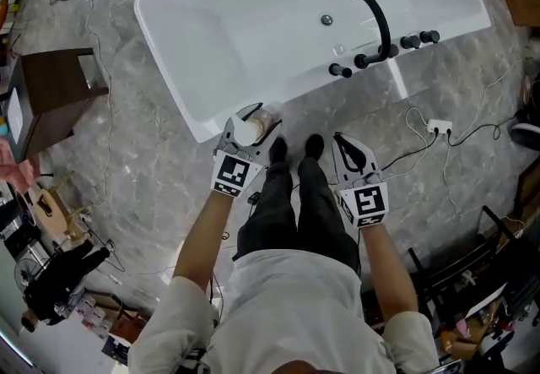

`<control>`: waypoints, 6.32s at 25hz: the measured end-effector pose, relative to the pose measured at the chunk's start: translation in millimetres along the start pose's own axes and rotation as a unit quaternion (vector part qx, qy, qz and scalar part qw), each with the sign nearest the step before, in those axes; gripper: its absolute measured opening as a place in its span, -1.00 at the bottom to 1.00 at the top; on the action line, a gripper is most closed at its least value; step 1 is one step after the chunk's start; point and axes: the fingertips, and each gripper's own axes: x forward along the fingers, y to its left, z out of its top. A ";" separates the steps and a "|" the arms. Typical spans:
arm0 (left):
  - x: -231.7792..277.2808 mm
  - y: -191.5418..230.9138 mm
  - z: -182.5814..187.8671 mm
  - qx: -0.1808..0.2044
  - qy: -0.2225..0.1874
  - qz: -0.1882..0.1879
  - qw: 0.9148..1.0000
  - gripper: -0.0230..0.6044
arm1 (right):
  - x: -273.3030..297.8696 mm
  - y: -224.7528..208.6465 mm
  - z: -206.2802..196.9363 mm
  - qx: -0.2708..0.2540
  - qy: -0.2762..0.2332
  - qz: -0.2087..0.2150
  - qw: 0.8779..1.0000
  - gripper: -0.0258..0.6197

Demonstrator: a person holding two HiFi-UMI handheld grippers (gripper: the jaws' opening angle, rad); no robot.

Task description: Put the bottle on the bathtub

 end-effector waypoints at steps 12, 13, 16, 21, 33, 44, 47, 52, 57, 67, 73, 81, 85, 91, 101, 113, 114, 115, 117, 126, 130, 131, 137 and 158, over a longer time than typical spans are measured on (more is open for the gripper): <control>67.2 23.4 -78.2 0.018 0.030 -0.018 0.999 -0.22 | 73.3 6.0 -65.1 0.022 0.026 0.029 0.999 -0.82; 72.7 23.6 -83.6 0.019 0.031 -0.020 0.999 -0.22 | 77.7 4.8 -70.0 0.022 0.027 0.030 0.999 -0.82; 88.4 23.1 -104.1 0.022 0.040 -0.023 0.999 -0.22 | 90.0 0.4 -85.4 0.022 0.034 0.031 0.999 -0.82; 117.7 22.2 -117.9 0.034 0.040 -0.033 0.998 -0.22 | 107.7 -10.7 -103.6 0.017 0.040 0.035 0.998 -0.82; 155.9 13.3 -144.2 0.050 0.044 -0.039 0.997 -0.22 | 122.0 -25.3 -133.0 0.032 0.045 0.030 0.998 -0.82; 156.9 18.1 -156.3 0.052 0.039 -0.028 0.997 -0.21 | 125.4 -21.0 -147.4 0.035 0.047 0.033 0.998 -0.82; 160.6 19.2 -154.3 0.053 0.020 -0.021 0.998 -0.20 | 125.8 -25.0 -153.8 0.043 0.051 0.030 0.997 -0.82; 162.8 19.3 -153.4 0.055 -0.011 -0.009 0.998 -0.19 | 126.4 -27.6 -161.2 0.051 0.051 0.025 0.997 -0.82; 161.6 18.9 -151.8 0.061 -0.022 -0.013 0.998 -0.19 | 127.0 -29.0 -165.1 0.056 0.051 0.022 0.997 -0.82; 165.9 22.0 -155.9 0.043 -0.016 0.002 0.999 -0.03 | 127.2 -28.3 -173.6 0.059 0.055 0.017 0.997 -0.82; 168.5 20.3 -157.8 0.038 -0.013 -0.002 0.999 0.06 | 128.0 -31.5 -173.1 0.062 0.054 0.011 0.997 -0.82; 150.9 20.9 -159.9 0.050 -0.004 -0.001 0.999 0.10 | 120.3 -29.6 -164.9 0.057 0.050 0.006 0.997 -0.82; 138.0 19.5 -158.2 0.052 -0.006 0.002 0.999 0.10 | 111.1 -29.1 -156.0 0.057 0.044 -0.001 0.997 -0.82; 107.8 17.4 -153.3 0.064 0.010 0.011 0.998 0.10 | 88.1 -24.0 -139.5 0.062 0.038 -0.011 0.997 -0.82; 18.5 -11.3 -109.5 0.063 0.032 -0.004 0.997 0.09 | 26.5 5.5 -70.1 0.038 0.016 -0.028 0.999 -0.82; -76.4 -41.9 -4.5 0.068 0.003 -0.015 0.998 -0.15 | -65.3 52.7 5.5 0.012 -0.017 -0.059 0.998 -0.82; -83.9 -44.8 3.8 0.067 0.003 -0.015 0.998 -0.17 | -73.0 54.4 10.9 0.012 -0.018 -0.062 0.998 -0.82; -91.8 -48.1 12.2 0.068 0.003 -0.015 0.998 -0.18 | -81.1 55.8 16.6 0.012 -0.019 -0.067 0.998 -0.82; -107.7 -55.8 29.1 0.069 0.004 -0.015 0.997 -0.20 | -97.7 58.0 28.6 0.016 -0.020 -0.075 0.997 -0.82; -182.2 -81.9 100.8 0.036 -0.029 -0.004 0.999 -0.35 | -167.8 83.8 85.2 0.016 -0.055 -0.071 0.996 -0.82; -215.4 -81.9 120.4 0.011 -0.035 0.011 0.999 -0.49 | -191.3 100.5 106.3 0.020 -0.078 -0.070 0.994 -0.82; -223.0 -81.9 126.1 0.010 -0.042 0.015 0.999 -0.50 | -196.4 104.6 111.1 0.019 -0.081 -0.068 0.994 -0.82; -252.5 -81.6 150.6 0.014 -0.072 0.036 0.997 -0.57 | -226.0 116.8 134.7 0.023 -0.107 -0.064 0.992 -0.82; -296.8 -104.9 199.2 0.017 -0.124 0.041 0.991 -0.90 | -254.3 144.9 183.3 -0.071 -0.158 -0.040 0.984 -0.83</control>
